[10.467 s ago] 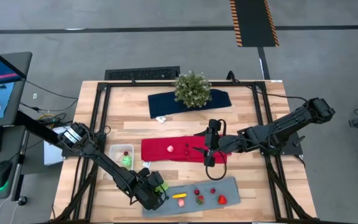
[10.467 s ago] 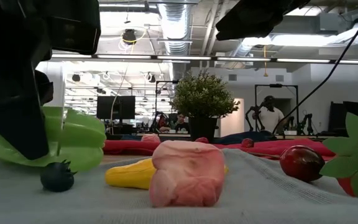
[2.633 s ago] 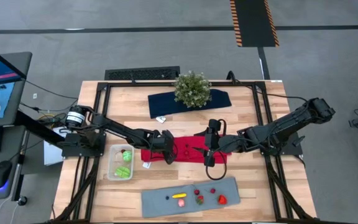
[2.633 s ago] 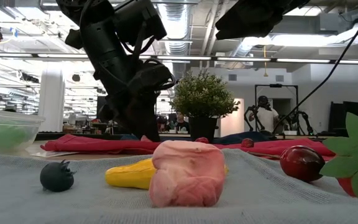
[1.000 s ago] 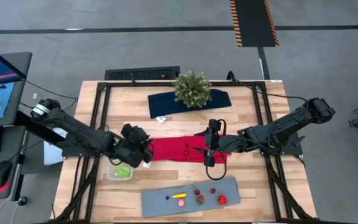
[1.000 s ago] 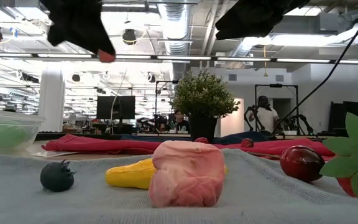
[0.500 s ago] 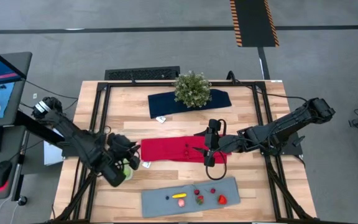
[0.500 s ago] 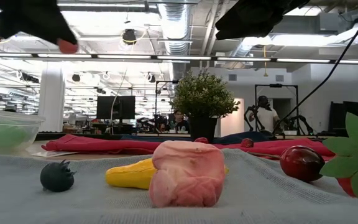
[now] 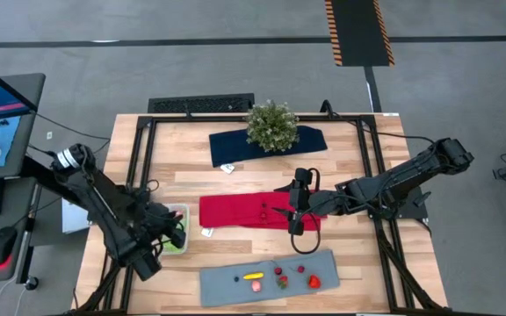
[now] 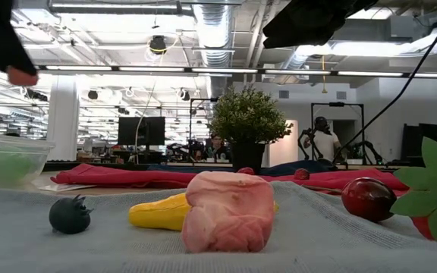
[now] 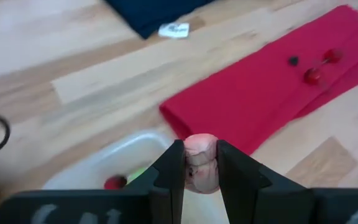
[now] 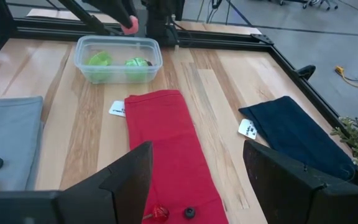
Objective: Pick and placing Produce into tupperware
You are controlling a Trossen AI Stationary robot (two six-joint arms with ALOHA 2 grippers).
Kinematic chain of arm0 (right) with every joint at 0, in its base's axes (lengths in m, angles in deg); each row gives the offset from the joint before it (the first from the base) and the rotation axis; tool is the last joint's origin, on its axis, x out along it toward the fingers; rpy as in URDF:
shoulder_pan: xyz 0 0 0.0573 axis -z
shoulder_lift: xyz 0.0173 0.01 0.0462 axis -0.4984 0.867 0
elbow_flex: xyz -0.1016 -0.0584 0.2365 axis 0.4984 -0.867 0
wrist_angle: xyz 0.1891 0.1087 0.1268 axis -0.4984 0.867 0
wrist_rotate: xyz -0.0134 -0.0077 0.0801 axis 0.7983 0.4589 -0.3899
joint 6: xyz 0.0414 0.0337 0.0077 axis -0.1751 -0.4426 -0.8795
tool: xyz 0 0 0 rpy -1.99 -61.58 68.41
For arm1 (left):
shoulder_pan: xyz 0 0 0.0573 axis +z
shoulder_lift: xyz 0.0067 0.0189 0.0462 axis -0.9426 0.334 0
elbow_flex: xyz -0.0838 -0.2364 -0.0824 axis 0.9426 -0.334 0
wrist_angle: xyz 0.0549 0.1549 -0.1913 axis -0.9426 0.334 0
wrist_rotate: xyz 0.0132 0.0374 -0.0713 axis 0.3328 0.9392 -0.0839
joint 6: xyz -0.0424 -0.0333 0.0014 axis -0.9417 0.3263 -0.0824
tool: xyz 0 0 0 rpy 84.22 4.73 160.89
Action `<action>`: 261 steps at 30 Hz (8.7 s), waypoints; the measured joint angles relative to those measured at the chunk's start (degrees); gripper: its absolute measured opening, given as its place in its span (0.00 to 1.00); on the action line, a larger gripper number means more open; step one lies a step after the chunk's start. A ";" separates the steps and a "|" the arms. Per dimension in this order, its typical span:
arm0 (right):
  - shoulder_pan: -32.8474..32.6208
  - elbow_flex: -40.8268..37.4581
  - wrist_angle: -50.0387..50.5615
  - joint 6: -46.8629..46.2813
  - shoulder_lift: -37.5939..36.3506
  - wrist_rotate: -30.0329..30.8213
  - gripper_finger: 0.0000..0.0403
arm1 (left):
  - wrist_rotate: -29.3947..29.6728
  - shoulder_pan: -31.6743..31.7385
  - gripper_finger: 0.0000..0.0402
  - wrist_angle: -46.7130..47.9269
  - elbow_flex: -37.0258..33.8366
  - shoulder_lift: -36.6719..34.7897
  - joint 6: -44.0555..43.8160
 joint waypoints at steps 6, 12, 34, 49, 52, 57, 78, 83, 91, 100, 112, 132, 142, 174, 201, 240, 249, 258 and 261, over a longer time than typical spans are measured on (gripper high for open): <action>0.00 0.00 -0.01 0.00 0.00 0.00 0.68 | -3.63 -2.85 0.17 1.14 0.00 4.84 -6.23; 0.00 0.00 -0.01 -0.01 0.00 0.00 0.68 | -7.25 -5.74 0.17 0.76 0.00 9.16 -12.17; 0.00 0.00 -0.01 0.00 0.00 0.00 0.68 | -10.48 -8.81 0.25 -4.57 -0.02 17.72 -16.96; 0.00 0.00 -0.01 0.00 0.00 0.00 0.68 | -7.86 -10.66 0.55 -3.64 -0.02 17.72 -14.45; 0.00 0.00 -0.01 -0.01 0.00 0.00 0.68 | -4.51 -10.66 0.58 -3.26 -0.02 17.70 -12.18; 0.00 0.00 -0.01 0.00 0.00 0.00 0.68 | 2.01 -10.66 0.61 -4.94 0.05 17.67 -4.07; 0.00 0.00 -0.01 0.00 0.02 0.00 0.68 | 11.02 -10.08 0.61 -24.03 5.33 17.63 30.35; 0.00 0.00 -0.01 0.00 0.01 -0.01 0.68 | 5.58 -6.79 0.61 -39.21 5.27 17.63 44.94; 0.00 0.00 -0.01 0.00 0.02 0.00 0.68 | -3.65 0.12 0.61 -53.98 5.22 17.63 64.61; 0.00 0.00 -0.01 -0.01 0.02 0.00 0.68 | -13.99 5.59 0.61 -62.25 5.22 17.63 79.25; 0.00 0.00 -0.01 0.01 0.02 0.00 0.68 | -24.81 11.54 0.61 -76.50 -0.13 17.70 89.12; 0.05 0.02 0.27 -0.01 0.02 0.00 0.68 | -29.74 14.43 0.61 -87.99 -2.45 24.48 95.86; 0.00 0.02 0.38 0.00 0.02 0.00 0.68 | -30.37 15.29 0.61 -92.92 -2.35 25.59 98.32; 0.00 0.02 0.38 -0.01 0.02 0.00 0.68 | -30.17 15.59 0.48 -95.94 -2.34 29.06 99.06; 0.00 0.02 0.38 0.00 0.02 0.00 0.68 | -27.47 15.58 0.05 -95.96 -2.32 28.95 98.50; -0.02 0.02 0.38 0.00 0.02 0.00 0.68 | -30.49 15.71 0.25 -94.01 -2.45 29.06 99.81; -0.01 0.02 0.38 0.00 0.02 0.00 0.68 | -30.50 15.73 0.31 -93.51 -2.38 29.04 99.73; 0.00 0.02 0.38 0.01 0.02 0.00 0.68 | -28.38 15.75 0.15 -92.62 -2.34 29.23 98.59; 0.00 0.00 0.38 -0.01 0.02 0.00 0.68 | -28.38 15.77 0.10 -93.50 -2.27 29.94 98.24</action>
